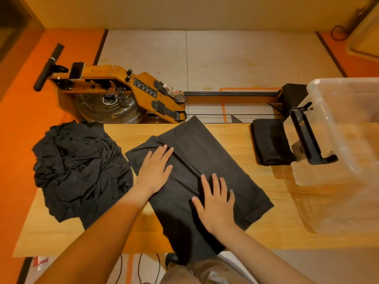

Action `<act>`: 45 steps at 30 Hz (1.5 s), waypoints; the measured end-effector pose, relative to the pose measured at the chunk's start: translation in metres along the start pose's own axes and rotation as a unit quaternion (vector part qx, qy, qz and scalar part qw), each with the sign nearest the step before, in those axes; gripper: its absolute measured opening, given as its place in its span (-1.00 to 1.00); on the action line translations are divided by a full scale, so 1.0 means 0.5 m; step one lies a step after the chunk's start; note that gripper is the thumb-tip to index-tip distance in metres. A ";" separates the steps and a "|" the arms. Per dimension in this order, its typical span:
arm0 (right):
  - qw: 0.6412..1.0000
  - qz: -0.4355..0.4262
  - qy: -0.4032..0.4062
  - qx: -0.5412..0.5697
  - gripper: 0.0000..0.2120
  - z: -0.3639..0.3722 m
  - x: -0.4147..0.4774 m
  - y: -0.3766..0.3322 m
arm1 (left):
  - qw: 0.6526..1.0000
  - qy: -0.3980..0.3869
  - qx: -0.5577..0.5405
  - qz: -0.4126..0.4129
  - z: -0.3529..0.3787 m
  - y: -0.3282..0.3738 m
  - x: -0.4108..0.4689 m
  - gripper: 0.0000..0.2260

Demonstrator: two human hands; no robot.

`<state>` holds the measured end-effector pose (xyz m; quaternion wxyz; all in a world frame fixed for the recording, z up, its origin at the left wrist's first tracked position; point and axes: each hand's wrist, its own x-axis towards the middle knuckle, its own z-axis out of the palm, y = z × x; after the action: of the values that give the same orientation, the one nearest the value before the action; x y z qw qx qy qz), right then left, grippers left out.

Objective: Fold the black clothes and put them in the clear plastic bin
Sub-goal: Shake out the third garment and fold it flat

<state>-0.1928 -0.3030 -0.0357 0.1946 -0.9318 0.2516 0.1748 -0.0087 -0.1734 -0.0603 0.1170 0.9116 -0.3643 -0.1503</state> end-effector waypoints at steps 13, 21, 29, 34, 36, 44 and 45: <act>0.988 0.028 0.145 -0.052 -0.44 0.063 0.102 0.121 | 0.994 0.012 0.067 -0.089 0.110 0.002 -0.032 -0.28; 0.985 0.059 0.152 -0.051 -0.40 0.063 0.090 0.091 | 0.997 -0.013 0.065 -0.034 0.075 -0.017 -0.025 -0.21; 0.990 -0.031 0.103 -0.090 -0.44 -0.028 0.236 0.081 | 0.995 0.014 0.094 -0.032 0.053 -0.017 0.050 -0.28; 0.990 -0.034 0.088 -0.107 -0.39 -0.048 0.293 0.117 | 0.994 0.014 0.084 -0.069 0.068 -0.018 0.076 -0.29; 0.989 -0.050 0.090 -0.108 -0.36 -0.059 0.315 0.128 | 0.993 0.028 0.079 -0.080 0.071 -0.012 0.093 -0.29; 0.985 -0.075 0.099 -0.117 -0.37 -0.095 0.388 0.150 | 0.987 0.078 0.092 -0.105 0.081 -0.003 0.143 -0.32; 0.986 -0.078 0.098 -0.112 -0.36 -0.100 0.390 0.148 | 0.988 0.079 0.089 -0.103 0.078 -0.001 0.146 -0.32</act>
<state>-0.0627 -0.4629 -0.0955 0.0766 -0.9771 0.1752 0.0936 0.0283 -0.2281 -0.1104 0.0476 0.9600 -0.2702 -0.0565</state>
